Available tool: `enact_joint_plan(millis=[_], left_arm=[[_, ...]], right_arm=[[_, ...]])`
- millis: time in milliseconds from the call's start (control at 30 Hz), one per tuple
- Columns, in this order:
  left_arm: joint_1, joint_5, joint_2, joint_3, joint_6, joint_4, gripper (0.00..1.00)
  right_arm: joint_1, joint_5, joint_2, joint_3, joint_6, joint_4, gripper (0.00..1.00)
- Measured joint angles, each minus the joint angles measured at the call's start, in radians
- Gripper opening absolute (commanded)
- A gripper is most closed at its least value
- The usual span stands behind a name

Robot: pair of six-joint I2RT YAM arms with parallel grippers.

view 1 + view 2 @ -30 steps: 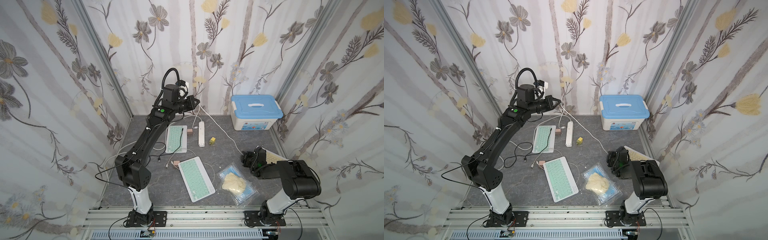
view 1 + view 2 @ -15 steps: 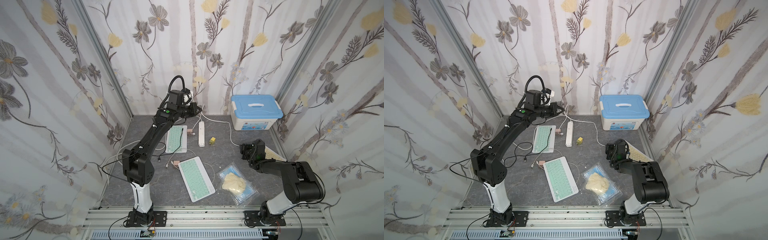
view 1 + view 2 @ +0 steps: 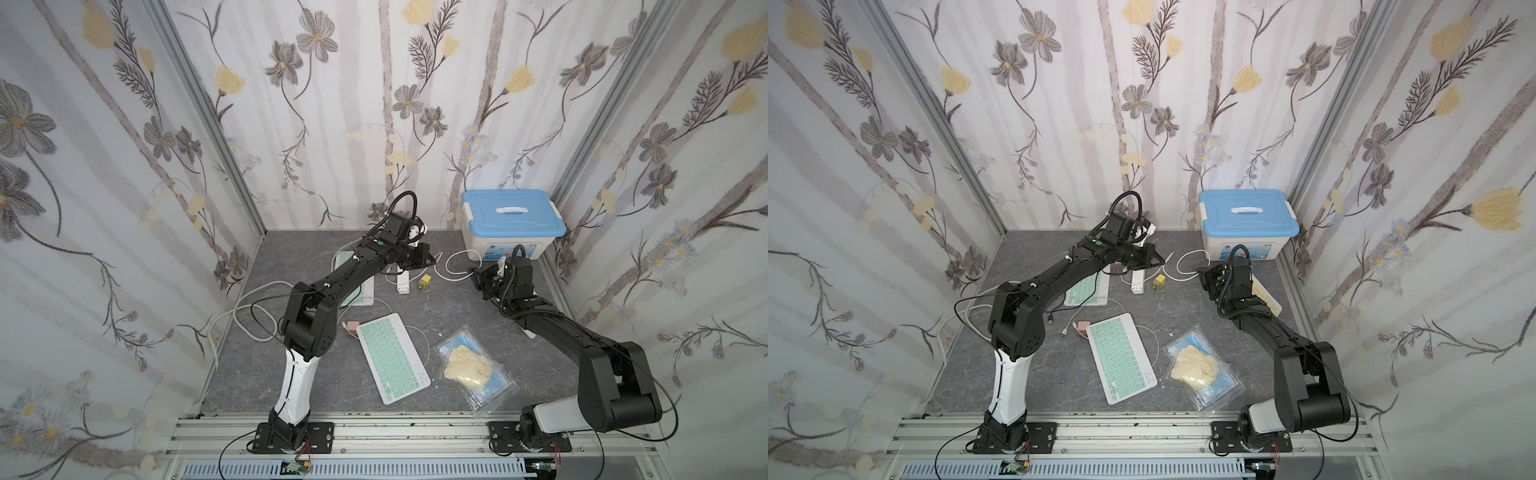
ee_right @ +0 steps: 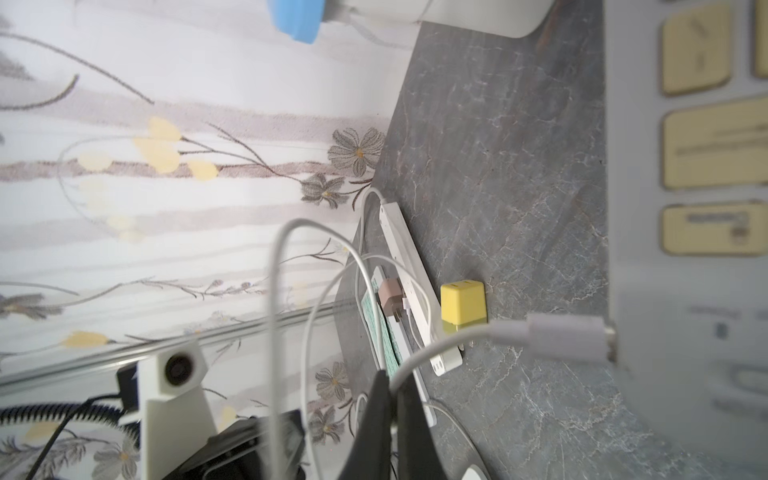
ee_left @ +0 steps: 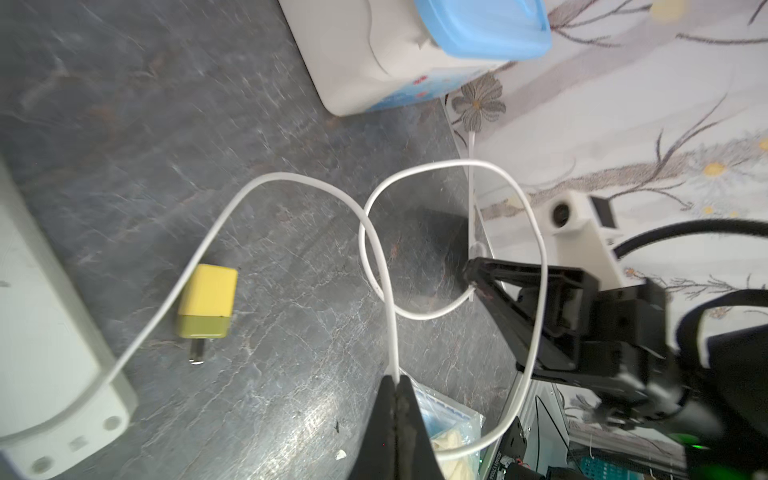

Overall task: Unplug the wireless keyboard
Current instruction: Pick up the keyboard from the center of the board.

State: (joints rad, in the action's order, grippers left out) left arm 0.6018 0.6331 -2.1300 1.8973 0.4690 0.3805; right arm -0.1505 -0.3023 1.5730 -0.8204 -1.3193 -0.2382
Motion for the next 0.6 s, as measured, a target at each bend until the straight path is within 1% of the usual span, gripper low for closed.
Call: enact_joint_plan(millis=[100, 133, 200, 233, 267, 300, 367, 400, 533, 600], left_arm=[[0.049, 0.008, -0.054, 0.046, 0.013, -0.01, 0.01], [0.061, 0.01, -0.066, 0.062, 0.02, -0.014, 0.03], [0.082, 0.015, -0.085, 0.093, 0.033, -0.037, 0.16], [0.086, 0.015, -0.087, 0.097, 0.035, -0.049, 0.19], [0.087, 0.015, -0.086, 0.095, 0.041, -0.056, 0.27], [0.082, 0.009, -0.076, 0.079, 0.048, -0.068, 0.38], [0.065, -0.01, -0.045, 0.023, 0.051, -0.078, 0.51], [0.052, -0.019, -0.018, -0.017, 0.05, -0.08, 0.54], [0.024, -0.097, 0.132, -0.216, 0.014, -0.117, 0.59], [0.035, -0.132, 0.231, -0.36, 0.001, -0.196, 0.62]], right_arm=[[0.022, -0.032, -0.066, -0.024, 0.101, 0.072, 0.0], [0.032, -0.042, -0.083, -0.028, 0.126, 0.093, 0.0], [0.055, -0.064, -0.109, -0.041, 0.178, 0.14, 0.0], [0.064, -0.072, -0.114, -0.052, 0.198, 0.16, 0.0], [0.072, -0.084, -0.114, -0.069, 0.227, 0.188, 0.0], [0.081, -0.094, -0.113, -0.09, 0.254, 0.217, 0.0], [0.091, -0.105, -0.112, -0.114, 0.303, 0.257, 0.0], [0.093, -0.113, -0.114, -0.117, 0.323, 0.27, 0.0], [0.107, -0.142, -0.129, -0.1, 0.349, 0.303, 0.0], [0.11, -0.148, -0.133, -0.091, 0.349, 0.304, 0.0]])
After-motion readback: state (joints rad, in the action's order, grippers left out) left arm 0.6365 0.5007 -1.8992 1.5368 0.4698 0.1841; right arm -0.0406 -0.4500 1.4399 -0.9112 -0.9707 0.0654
